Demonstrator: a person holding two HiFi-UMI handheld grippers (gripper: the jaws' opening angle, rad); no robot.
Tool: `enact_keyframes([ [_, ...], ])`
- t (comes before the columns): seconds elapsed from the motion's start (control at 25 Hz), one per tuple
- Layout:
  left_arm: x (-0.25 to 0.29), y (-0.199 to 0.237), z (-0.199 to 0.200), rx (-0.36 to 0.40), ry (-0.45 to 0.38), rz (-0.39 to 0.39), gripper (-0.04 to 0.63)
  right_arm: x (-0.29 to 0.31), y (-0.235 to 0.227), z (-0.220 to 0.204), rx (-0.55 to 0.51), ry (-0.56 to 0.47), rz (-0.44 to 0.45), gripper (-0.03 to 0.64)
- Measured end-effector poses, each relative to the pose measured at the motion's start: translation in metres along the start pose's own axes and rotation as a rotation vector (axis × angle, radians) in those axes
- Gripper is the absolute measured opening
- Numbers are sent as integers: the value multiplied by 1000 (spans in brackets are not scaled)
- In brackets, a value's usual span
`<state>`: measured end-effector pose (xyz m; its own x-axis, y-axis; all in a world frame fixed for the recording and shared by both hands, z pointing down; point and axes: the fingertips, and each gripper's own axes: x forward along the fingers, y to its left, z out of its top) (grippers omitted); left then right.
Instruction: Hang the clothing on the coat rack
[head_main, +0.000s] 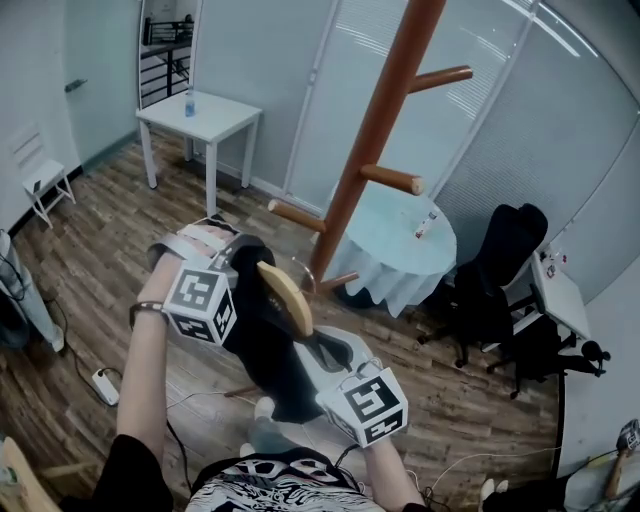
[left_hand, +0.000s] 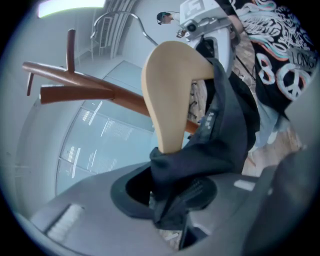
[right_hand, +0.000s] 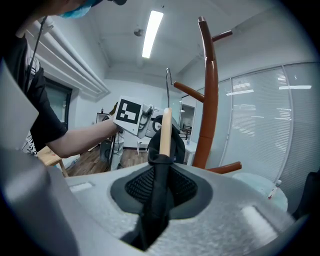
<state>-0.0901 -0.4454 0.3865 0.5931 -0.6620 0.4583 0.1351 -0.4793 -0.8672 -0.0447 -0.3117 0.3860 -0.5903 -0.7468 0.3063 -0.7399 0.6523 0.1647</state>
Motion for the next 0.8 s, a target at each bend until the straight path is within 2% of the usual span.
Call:
enact_keyframes([
  [0.48,53,22,11,44,-74,-91,100,7,-43,0,74,29,-57,72],
  [0.8,75,40,15,68,-95,-136,101,13,-66,5,129,12,-54,75],
])
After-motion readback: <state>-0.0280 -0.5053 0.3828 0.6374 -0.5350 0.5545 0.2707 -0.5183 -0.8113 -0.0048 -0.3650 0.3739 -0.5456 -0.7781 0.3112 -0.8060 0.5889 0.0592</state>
